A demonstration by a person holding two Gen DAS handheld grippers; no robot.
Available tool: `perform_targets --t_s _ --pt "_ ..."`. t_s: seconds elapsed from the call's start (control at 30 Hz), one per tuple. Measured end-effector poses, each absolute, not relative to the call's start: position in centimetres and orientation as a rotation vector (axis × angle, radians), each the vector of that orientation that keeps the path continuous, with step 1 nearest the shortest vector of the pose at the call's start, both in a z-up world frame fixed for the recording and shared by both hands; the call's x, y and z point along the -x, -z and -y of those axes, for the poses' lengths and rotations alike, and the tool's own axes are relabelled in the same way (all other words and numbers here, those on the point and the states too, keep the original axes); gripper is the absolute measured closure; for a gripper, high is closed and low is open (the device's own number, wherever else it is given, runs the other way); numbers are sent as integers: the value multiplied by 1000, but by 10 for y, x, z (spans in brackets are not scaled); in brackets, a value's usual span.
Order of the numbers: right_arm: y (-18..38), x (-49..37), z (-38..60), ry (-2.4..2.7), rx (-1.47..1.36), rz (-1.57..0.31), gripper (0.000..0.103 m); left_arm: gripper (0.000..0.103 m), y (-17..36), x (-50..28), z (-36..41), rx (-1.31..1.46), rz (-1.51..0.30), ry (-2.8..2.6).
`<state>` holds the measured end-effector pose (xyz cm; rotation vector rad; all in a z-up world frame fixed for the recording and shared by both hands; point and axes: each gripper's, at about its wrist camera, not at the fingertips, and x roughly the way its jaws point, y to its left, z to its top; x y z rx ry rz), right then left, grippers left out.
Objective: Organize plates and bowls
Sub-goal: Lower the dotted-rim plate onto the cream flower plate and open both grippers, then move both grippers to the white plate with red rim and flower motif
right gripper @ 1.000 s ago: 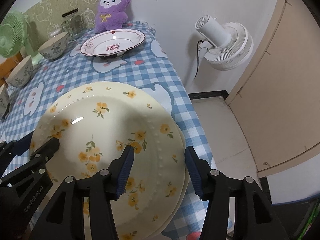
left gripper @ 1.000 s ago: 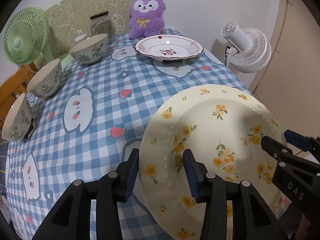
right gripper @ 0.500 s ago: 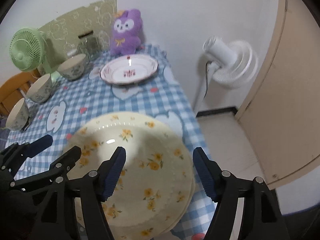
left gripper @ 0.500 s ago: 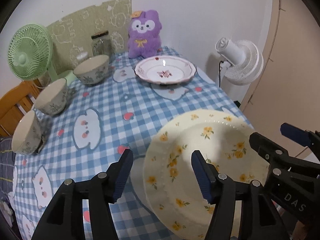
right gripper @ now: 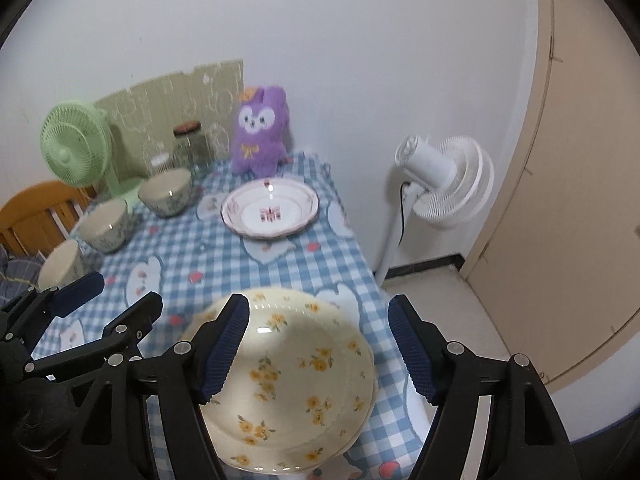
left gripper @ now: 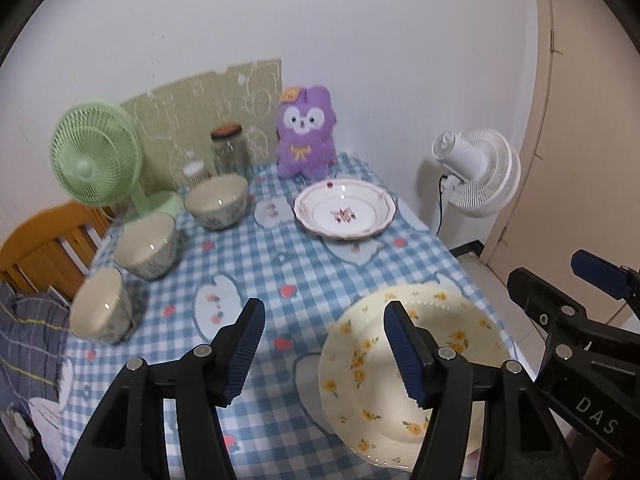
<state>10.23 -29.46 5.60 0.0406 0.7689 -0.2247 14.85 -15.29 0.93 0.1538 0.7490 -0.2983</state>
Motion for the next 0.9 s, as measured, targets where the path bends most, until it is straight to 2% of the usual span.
perform_targets --t_s 0.33,0.67,0.9 --pt "-87 -93 286 250 -87 -708 28 36 -43 -147 141 -132 -707 304" --pt "-82 -114 280 248 -66 -724 28 36 -38 -166 139 -136 -727 276" --pt "-70 -154 290 178 -74 -738 27 27 -29 -204 141 -116 -748 234"
